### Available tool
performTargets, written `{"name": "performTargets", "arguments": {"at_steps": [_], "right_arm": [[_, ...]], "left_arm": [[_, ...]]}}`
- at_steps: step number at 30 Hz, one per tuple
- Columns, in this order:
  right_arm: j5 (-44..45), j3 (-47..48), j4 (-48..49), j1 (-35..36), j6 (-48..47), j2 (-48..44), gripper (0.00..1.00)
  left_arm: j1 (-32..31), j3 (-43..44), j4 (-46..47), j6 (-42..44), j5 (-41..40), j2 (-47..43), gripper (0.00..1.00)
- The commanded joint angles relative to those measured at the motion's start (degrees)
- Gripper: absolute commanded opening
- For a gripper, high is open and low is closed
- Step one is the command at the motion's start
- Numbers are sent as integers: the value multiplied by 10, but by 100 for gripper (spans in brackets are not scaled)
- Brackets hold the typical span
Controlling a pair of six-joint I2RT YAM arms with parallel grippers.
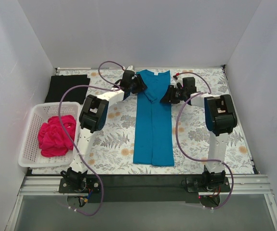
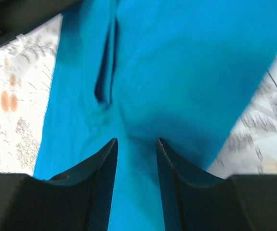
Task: Fold and stack the t-shirts
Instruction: Fold the tshirt
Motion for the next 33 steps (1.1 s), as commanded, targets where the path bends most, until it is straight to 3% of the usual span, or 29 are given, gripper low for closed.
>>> {"name": "performTargets", "arguments": {"at_steps": [1,6,10,14,15,21,26,33], "right_arm": [[36,-37,-32,-4,-5,-77,46],[81,-122,-76,5,-17,-216,52],[159,-159,-221,44,-35,-302,54],[259,-214,-328,103,-18,-399,56],[287,-233,-343,114,-11,-441,56],[313,-344,-425,181,49,-570,61],[301,-396,-452,230,94,-614,61],[313,-425,-451,292,165,-607,61]], "left_arm": [[4,-24,-31,16,-29,-65,47],[-8,-112,-30,27,-49,-205,59],[-44,-186,-74,26,-99,-324,63],[-99,-267,-201,19,-149,-437,67],[-113,-285,-227,9,-179,-477,74],[-192,-438,-383,-75,-193,-610,78],[-258,-532,-456,-165,-148,-663,78],[-307,-548,-477,-198,-119,-641,75]]}}
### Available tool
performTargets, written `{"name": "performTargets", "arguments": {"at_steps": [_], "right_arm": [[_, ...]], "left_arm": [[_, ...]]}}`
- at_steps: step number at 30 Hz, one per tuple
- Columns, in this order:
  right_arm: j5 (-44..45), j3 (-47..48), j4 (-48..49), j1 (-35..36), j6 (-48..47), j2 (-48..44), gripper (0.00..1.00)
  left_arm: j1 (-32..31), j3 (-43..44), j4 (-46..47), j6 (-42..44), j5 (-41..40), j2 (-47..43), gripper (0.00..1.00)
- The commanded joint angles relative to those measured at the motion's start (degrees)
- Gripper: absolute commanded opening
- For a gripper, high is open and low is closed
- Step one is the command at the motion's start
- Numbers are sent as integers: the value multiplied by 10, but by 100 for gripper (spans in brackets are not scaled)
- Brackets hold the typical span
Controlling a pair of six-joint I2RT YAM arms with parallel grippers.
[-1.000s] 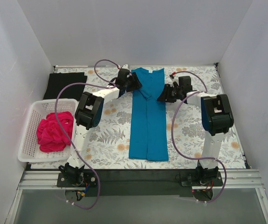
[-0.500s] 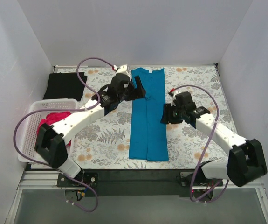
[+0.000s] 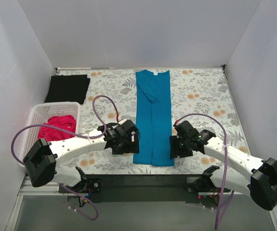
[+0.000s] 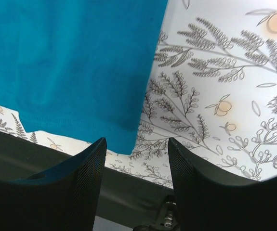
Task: Fold and stack the t-shirts
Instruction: Fold the tshirt
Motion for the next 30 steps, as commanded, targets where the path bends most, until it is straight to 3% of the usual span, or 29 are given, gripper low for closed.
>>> {"name": "performTargets", "arguments": {"at_steps": [1,9,23,24,28,30], "right_arm": [[16,2,-6,25,47,9,61],[57,23,-10,74,67,69,57],[71,42,-19,124,84,153,37],[71,41,-20,124,83,158,34],[75,42,-22,124,82,159,4],[75,42,-22,125,81,155,1]], "left_arm": [[-6,18,-26,-28,8,6,75],[-15,45,-29,-9,24,84,71],[-27,83,-41,-4,17,144,63],[-27,83,-41,-4,18,146,62],[-29,82,-39,-6,24,157,62],[-29,82,-38,-5,28,164,62]]}}
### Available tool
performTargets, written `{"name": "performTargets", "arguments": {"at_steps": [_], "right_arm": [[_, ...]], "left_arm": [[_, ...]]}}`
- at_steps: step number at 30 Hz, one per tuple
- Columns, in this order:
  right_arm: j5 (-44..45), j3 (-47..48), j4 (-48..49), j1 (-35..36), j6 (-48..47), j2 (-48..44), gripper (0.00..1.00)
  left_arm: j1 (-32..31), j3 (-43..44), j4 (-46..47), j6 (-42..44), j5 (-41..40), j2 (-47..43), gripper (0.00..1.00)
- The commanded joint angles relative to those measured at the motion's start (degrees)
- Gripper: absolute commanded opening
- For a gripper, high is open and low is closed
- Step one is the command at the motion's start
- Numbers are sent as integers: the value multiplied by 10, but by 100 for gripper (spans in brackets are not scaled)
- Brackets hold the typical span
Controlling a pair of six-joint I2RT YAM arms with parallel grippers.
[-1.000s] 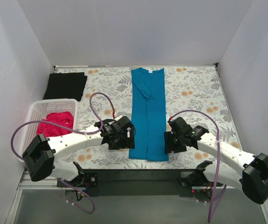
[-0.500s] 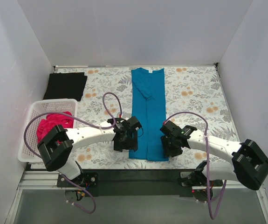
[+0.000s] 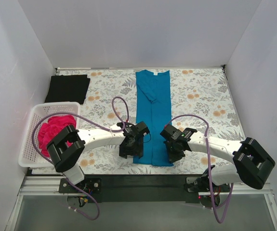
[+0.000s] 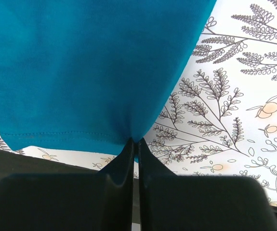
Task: Fold and stack the t-shirts
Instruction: Fold the tshirt
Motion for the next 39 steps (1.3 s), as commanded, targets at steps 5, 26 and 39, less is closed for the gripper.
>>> {"name": "performTargets", "arguments": {"at_steps": [5,26,39], "right_arm": [[24,-7,-15,3,4,0,1],[23,15,-30,3,-13,-31,1],[-109,39,-117,-4,-43,-81,1]], "left_arm": [[-6,21,-8,3,11,17,58],[-28,23,-39,5,33,64,0],[-58,-67,-73,-55,99,-117,0]]}}
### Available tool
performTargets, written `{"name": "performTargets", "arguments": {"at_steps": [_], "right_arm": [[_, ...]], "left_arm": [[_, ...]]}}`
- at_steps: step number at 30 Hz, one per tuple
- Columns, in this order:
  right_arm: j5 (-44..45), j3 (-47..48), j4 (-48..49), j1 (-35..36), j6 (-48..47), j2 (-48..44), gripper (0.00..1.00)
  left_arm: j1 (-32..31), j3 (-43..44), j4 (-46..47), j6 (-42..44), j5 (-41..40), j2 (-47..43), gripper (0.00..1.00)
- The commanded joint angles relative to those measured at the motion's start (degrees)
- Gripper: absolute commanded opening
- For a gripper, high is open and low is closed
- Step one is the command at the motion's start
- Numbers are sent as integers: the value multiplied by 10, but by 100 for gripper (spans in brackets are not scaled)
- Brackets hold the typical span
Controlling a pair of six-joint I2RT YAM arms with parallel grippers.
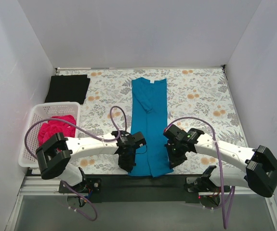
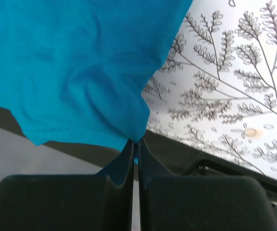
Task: Fold and stack the t-shirts
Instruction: Fold the tshirt
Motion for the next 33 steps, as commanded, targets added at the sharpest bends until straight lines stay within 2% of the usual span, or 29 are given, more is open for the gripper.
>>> {"name": "performTargets", "arguments": {"at_steps": [1,5,10,17,25,33], "right_arm": [[8,54,-61,-14,-32,-6,1],[55,136,-65,-61,-98,42,1],[112,271,-61,-137,-175,135,1],[130,390,-38,-184,-238,234,1],[137,412,16,-204,-257,289,1],[140,406,68,-219,-265,309,1]], "left_arm": [[9,-2,-26,-17,14,-57,0],[60,54,-14,16,-58,-39,0],[169,115,70,76,-68,-13,0],[206,212,117,141,-178,55,0],[240,218,213,164,-209,106,0],[261,218,262,173,-222,140,0]]}}
